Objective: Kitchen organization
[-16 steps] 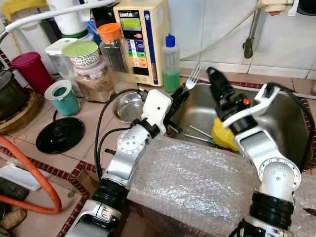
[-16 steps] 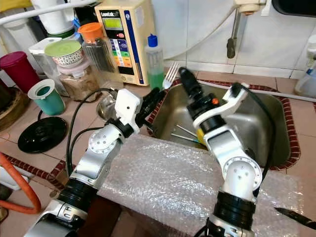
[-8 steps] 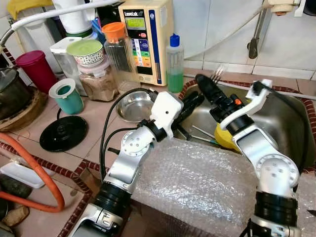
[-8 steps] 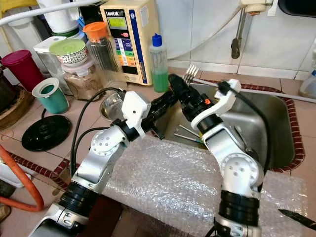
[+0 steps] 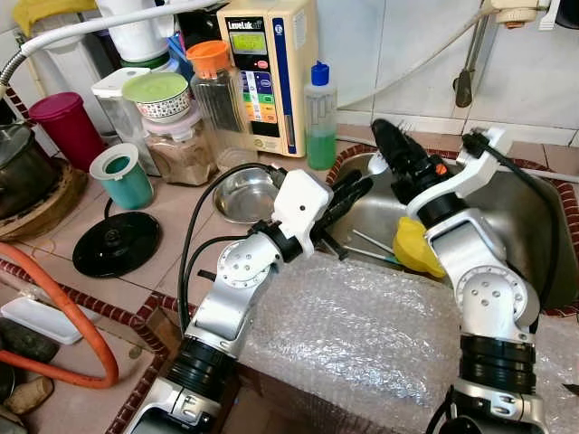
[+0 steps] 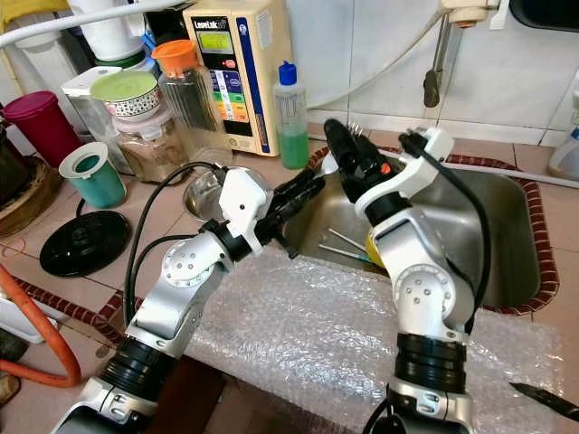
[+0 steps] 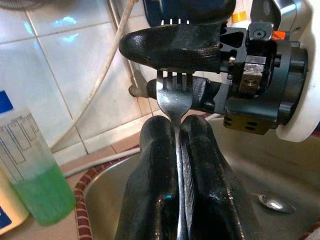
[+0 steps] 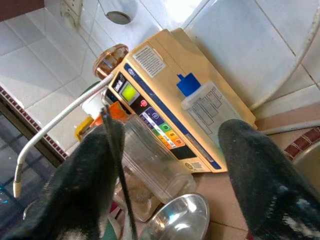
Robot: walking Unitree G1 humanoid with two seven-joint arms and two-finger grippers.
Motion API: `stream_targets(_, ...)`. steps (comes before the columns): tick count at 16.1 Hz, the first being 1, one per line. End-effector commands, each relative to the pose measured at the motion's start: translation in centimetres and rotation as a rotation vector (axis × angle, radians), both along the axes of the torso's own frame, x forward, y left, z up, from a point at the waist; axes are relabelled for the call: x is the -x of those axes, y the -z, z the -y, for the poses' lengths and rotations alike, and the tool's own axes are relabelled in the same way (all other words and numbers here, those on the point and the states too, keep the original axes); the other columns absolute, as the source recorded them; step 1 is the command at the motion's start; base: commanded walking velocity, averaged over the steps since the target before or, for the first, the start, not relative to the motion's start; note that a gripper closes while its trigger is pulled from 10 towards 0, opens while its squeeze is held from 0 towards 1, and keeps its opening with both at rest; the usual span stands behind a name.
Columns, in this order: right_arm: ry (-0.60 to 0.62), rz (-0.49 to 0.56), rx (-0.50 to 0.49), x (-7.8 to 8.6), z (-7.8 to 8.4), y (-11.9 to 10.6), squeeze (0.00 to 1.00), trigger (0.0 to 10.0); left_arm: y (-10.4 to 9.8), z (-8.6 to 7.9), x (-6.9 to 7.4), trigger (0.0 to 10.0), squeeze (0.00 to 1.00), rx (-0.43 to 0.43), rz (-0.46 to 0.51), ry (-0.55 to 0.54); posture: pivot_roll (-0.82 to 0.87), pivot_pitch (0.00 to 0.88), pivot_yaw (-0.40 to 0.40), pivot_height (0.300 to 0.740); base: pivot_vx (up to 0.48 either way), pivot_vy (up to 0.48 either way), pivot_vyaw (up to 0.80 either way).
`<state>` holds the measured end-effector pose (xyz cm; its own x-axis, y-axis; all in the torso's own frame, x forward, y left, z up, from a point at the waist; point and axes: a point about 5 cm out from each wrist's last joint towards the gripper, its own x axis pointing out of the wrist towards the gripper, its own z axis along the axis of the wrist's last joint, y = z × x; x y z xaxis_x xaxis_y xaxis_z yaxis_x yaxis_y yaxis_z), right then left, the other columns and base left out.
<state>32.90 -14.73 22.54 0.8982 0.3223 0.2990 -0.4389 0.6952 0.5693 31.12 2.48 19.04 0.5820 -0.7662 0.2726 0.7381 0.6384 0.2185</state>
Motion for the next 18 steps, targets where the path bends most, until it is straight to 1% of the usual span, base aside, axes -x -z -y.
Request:
stream_targets(1, 0.017, -0.026, 0.011, 0.0, 0.0, 0.6, 0.0, 0.0, -0.5, -0.5, -0.2, 0.0, 0.0, 0.001, 0.027, -0.024, 0.01, 0.0, 0.145, 0.74, 0.0, 0.0, 0.0)
stream_targets(4, -0.02, -0.02, 0.019, 0.6, 0.0, 0.8, 0.0, 0.0, -0.6, -0.6, -0.5, 0.0, 0.0, -0.002, 0.025, -0.031, 0.0, 0.0, 0.148, 0.74, 0.0, 0.0, 0.0)
stream_targets(7, -0.018, -0.033, 0.025, 0.9, 0.5, 1.1, 0.0, 0.0, -0.8, -1.0, -0.9, 0.0, 0.0, -0.005, 0.034, -0.055, 0.0, 0.0, 0.149, 0.74, 0.0, 0.0, 0.0)
stream_targets(12, 0.007, -0.064, 0.025, 0.8, 0.9, 1.7, 0.0, 0.0, -0.9, -1.0, -1.1, 0.0, 0.0, -0.008, 0.043, -0.062, 0.0, 0.0, 0.15, 0.74, 0.0, 0.0, 0.0)
stream_targets(18, 0.013, -0.069, 0.022, 0.7, 1.0, 1.7, 0.0, 0.0, -0.8, -1.0, -1.1, 0.0, 0.0, -0.009, 0.044, -0.062, 0.0, 0.0, 0.149, 0.74, 0.0, 0.0, 0.0)
